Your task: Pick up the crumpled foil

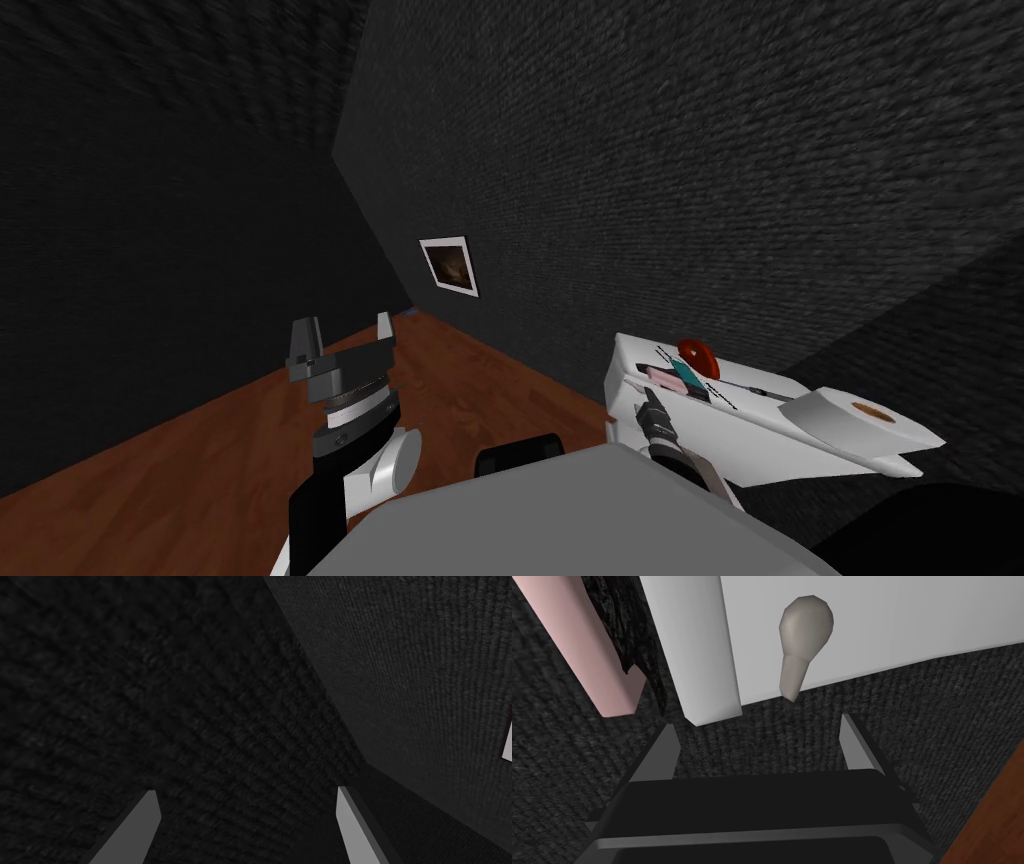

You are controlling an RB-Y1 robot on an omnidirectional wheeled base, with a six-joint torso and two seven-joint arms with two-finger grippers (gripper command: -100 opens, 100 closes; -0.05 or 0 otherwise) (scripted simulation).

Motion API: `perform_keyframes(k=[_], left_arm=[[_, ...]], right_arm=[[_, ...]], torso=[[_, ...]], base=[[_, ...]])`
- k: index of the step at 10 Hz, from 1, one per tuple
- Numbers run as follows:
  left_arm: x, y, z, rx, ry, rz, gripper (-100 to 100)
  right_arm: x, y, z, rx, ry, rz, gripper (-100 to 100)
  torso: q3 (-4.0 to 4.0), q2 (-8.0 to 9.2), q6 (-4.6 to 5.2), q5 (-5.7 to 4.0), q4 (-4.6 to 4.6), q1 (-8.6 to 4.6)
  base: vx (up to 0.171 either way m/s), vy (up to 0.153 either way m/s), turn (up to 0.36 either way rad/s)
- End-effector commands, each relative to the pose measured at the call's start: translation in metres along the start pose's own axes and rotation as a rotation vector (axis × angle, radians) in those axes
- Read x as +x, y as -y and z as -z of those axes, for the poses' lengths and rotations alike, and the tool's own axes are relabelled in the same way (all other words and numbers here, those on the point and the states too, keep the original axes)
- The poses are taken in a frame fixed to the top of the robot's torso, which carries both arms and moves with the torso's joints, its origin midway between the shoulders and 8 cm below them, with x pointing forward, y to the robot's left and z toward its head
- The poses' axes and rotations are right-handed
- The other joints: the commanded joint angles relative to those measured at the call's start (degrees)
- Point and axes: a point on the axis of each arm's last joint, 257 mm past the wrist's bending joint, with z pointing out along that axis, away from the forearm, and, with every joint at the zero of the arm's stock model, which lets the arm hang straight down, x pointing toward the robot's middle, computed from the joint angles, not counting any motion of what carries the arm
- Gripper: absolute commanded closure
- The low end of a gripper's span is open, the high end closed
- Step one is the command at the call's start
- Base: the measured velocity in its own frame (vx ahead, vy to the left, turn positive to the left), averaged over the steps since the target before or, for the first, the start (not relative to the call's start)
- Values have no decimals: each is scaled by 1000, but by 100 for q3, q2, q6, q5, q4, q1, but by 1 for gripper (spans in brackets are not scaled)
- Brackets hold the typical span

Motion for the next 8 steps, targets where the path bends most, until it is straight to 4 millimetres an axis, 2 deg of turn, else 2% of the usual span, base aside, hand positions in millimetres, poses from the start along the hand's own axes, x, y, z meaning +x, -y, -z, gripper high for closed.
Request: perform_keyframes(k=[1, 2, 3, 5, 6, 7, 8], left_arm=[[0, 0, 0, 0, 0, 0, 0], [0, 0, 0, 0, 0, 0, 0], [0, 0, 0, 0, 0, 0, 0], [0, 0, 0, 0, 0, 0, 0], [0, 0, 0, 0, 0, 0, 0], [0, 0, 0, 0, 0, 0, 0], [0, 0, 0, 0, 0, 0, 0]], right_arm=[[35, -3, -4, -17, -51, 2, -100], [50, 6, -13, 2, -64, -6, -100], [66, 5, -13, -6, -97, -25, -100], [77, 0, -11, -16, -114, -5, -100], [102, 15, -22, 10, -145, -13, -100], [120, 10, -18, -1, -176, -4, -100], [139, 26, -26, 31, -194, -11, -100]], torso=[[0, 0, 0, 0, 0, 0], [1, 1, 9, 0, -1, -6], [2, 3, 1, 1, 1, -1], [-4, -7, 10, -3, -2, -18], [-7, -13, 10, -7, -3, -33], [-5, -9, 0, -3, -2, -15], [-2, -3, 9, -2, -2, -12]], base=[[-54, 88, 157], [-65, 104, 317], [-45, 95, 160], [-6, 30, -27], [-34, 81, 343], [-41, 83, 224], [-47, 107, 365]])
